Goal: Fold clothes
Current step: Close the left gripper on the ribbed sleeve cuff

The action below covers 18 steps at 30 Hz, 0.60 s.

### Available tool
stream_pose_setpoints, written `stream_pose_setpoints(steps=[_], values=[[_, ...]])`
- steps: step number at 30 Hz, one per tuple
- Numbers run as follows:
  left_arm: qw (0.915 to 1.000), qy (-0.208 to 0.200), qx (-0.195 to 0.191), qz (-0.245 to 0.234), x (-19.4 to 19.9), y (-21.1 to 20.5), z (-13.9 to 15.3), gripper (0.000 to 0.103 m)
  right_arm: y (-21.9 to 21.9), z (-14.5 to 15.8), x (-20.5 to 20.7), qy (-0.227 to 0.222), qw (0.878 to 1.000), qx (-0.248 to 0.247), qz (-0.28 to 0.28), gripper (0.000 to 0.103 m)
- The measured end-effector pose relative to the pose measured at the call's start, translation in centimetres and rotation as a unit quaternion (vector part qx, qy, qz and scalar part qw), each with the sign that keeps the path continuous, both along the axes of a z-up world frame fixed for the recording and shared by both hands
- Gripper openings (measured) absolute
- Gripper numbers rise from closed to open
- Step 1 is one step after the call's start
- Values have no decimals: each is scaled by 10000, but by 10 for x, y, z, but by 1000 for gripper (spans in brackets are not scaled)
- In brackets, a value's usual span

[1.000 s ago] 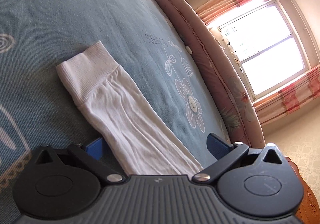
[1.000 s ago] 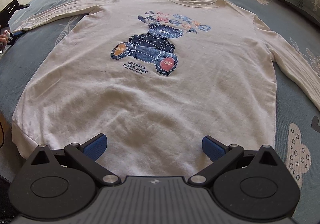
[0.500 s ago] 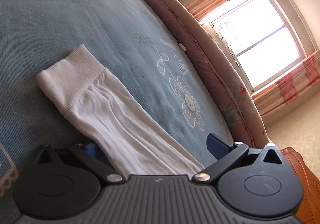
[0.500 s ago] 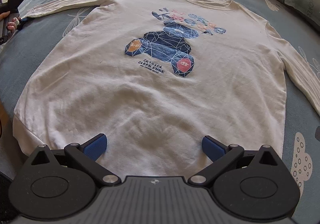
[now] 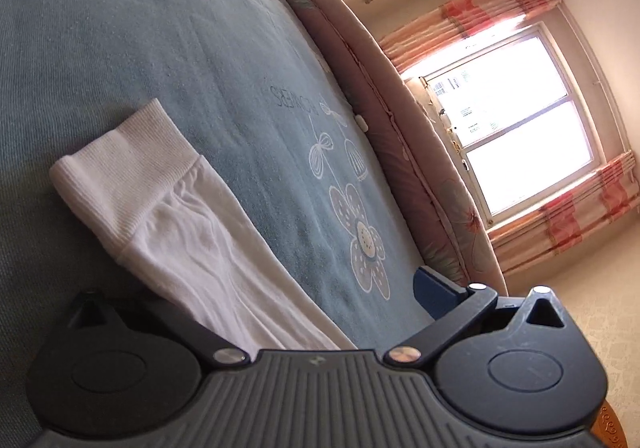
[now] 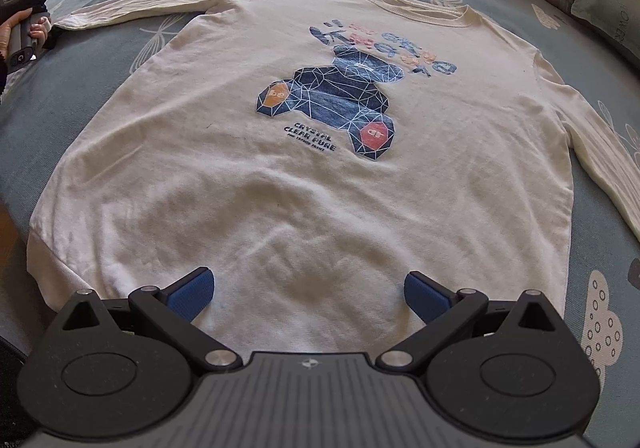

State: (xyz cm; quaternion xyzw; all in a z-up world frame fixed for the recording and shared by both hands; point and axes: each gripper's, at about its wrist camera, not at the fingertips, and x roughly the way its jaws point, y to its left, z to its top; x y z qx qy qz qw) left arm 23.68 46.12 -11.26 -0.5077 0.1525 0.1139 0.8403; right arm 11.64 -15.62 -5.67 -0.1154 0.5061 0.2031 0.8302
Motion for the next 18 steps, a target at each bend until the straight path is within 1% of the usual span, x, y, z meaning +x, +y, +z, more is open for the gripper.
stream_pose_setpoints(steps=[3, 5, 6, 9, 10, 11, 15, 17, 18], values=[[9985, 95, 494, -228, 1, -10, 0, 102, -4, -4, -3, 20, 10000, 26, -61, 103], [9975, 185, 661, -162, -3, -14, 0, 93, -7, -4, -4, 13, 9999, 73, -100, 103], [9975, 222, 666, -102, -6, -13, 0, 90, -8, -3, -5, 14, 9999, 98, -112, 103], [9967, 354, 725, 45, -11, -13, -3, 72, -13, -3, -7, 25, 9998, 111, -151, 103], [9961, 423, 767, 76, -13, -13, -3, 61, -14, -4, -7, 26, 9998, 126, -174, 103], [9955, 491, 808, 106, -14, -13, -4, 54, -15, -4, -7, 23, 9997, 144, -196, 103], [9945, 607, 832, 176, -17, -9, -7, 41, -13, -6, -8, -12, 9998, 78, -180, 103], [9945, 659, 774, 269, -19, -7, -10, 27, -12, -6, -8, -15, 9998, 59, -170, 103], [9944, 685, 742, 316, -20, -5, -12, 23, -13, -5, -9, -15, 9998, 68, -175, 103]])
